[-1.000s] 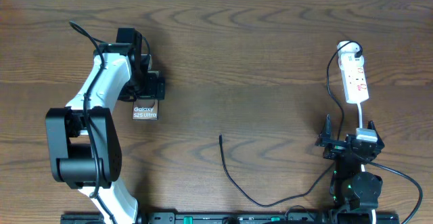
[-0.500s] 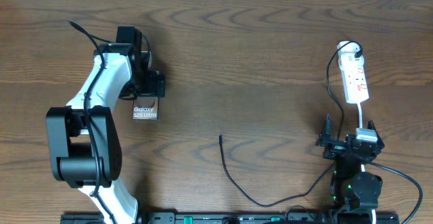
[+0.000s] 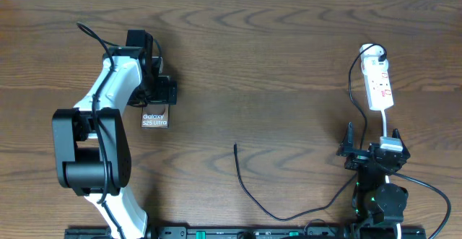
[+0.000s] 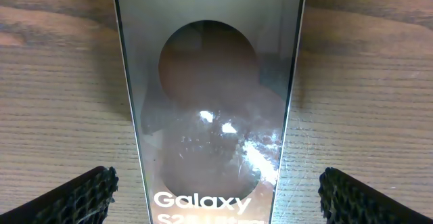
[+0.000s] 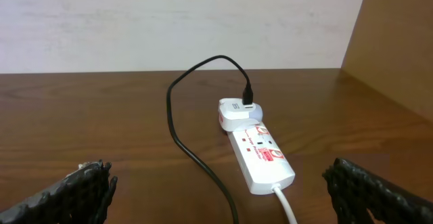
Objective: Plug charger to phone and switch on socket
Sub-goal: 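Close the left gripper on the Galaxy box's sides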
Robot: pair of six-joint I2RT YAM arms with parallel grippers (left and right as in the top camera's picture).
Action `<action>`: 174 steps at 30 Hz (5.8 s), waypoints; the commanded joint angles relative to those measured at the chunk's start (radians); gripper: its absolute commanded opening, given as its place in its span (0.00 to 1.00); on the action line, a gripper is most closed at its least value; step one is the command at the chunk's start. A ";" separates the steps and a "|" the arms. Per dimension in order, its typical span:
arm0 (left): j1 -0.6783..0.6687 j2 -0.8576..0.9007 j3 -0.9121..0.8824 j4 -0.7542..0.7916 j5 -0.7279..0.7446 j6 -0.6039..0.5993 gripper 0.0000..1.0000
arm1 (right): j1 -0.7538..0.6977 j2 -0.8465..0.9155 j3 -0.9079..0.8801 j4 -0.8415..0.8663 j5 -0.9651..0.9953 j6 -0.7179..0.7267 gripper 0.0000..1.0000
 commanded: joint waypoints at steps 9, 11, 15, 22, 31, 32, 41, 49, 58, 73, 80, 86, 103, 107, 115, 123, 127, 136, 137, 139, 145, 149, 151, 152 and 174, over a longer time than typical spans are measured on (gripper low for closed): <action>-0.002 0.014 -0.035 0.022 -0.026 -0.010 0.98 | 0.007 -0.005 -0.001 -0.005 0.000 -0.008 0.99; -0.002 0.015 -0.035 0.022 -0.026 -0.010 0.98 | 0.007 -0.005 -0.001 -0.005 0.000 -0.008 0.99; -0.002 0.023 -0.035 0.022 -0.026 -0.014 0.98 | 0.007 -0.005 -0.001 -0.005 0.000 -0.008 0.99; -0.002 0.079 -0.035 0.031 -0.026 -0.017 0.98 | 0.007 -0.005 -0.001 -0.005 0.000 -0.008 0.99; -0.002 0.095 -0.035 0.047 -0.026 -0.017 0.98 | 0.007 -0.005 -0.001 -0.005 0.000 -0.008 0.99; -0.002 0.095 -0.035 0.047 -0.026 -0.017 0.98 | 0.007 -0.005 -0.001 -0.005 0.000 -0.008 0.99; -0.002 0.095 -0.035 0.048 -0.026 -0.017 0.98 | 0.007 -0.005 -0.001 -0.005 0.000 -0.008 0.99; -0.002 0.095 -0.035 0.048 -0.026 -0.017 0.98 | 0.007 -0.005 -0.001 -0.005 0.000 -0.008 0.99; -0.002 0.095 -0.035 0.073 -0.026 -0.016 0.98 | 0.007 -0.005 -0.001 -0.005 0.000 -0.008 0.99; -0.002 0.095 -0.035 0.058 -0.026 -0.008 0.99 | 0.007 -0.005 -0.001 -0.005 0.000 -0.008 0.99; -0.002 0.095 -0.035 0.058 -0.026 0.011 0.96 | 0.007 -0.005 -0.001 -0.005 0.000 -0.008 0.99; -0.002 0.095 -0.035 0.059 -0.026 0.010 0.92 | 0.007 -0.005 -0.001 -0.005 0.000 -0.008 0.99; -0.002 0.095 -0.035 0.058 -0.026 0.010 0.84 | 0.007 -0.005 -0.001 -0.005 0.000 -0.008 0.99; -0.002 0.095 -0.035 0.058 -0.026 0.010 0.84 | 0.007 -0.005 -0.001 -0.005 0.000 -0.008 0.99; -0.002 0.095 -0.035 0.058 -0.026 0.010 0.84 | 0.007 -0.005 -0.001 -0.005 0.000 -0.008 0.99; -0.002 0.095 -0.035 0.058 -0.026 0.010 0.84 | 0.007 -0.005 -0.001 -0.005 0.000 -0.008 0.99; -0.002 0.095 -0.035 0.058 -0.026 0.010 0.82 | 0.007 -0.005 -0.001 -0.005 0.000 -0.008 0.99; -0.002 0.095 -0.035 0.058 -0.026 0.010 0.79 | 0.007 -0.005 -0.001 -0.005 0.000 -0.008 0.99; -0.002 0.095 -0.035 0.058 -0.026 0.010 0.79 | 0.007 -0.005 -0.001 -0.005 0.000 -0.008 0.99; -0.002 0.095 -0.035 0.058 -0.026 0.010 0.79 | 0.007 -0.005 -0.001 -0.005 0.000 -0.008 0.99; -0.002 0.095 -0.035 0.059 -0.026 0.010 0.72 | 0.007 -0.005 -0.001 -0.005 0.000 -0.008 0.99; -0.002 0.095 -0.035 0.059 -0.026 0.010 0.66 | 0.007 -0.005 -0.001 -0.005 0.000 -0.008 0.99; -0.002 0.095 -0.035 0.059 -0.026 0.010 0.64 | 0.007 -0.005 -0.001 -0.005 0.000 -0.008 0.99; -0.002 0.095 -0.035 0.059 -0.026 0.010 0.61 | 0.007 -0.005 -0.001 -0.005 0.000 -0.008 0.99; -0.002 0.095 -0.035 0.058 -0.026 0.010 0.12 | 0.007 -0.005 -0.001 -0.005 0.000 -0.008 0.99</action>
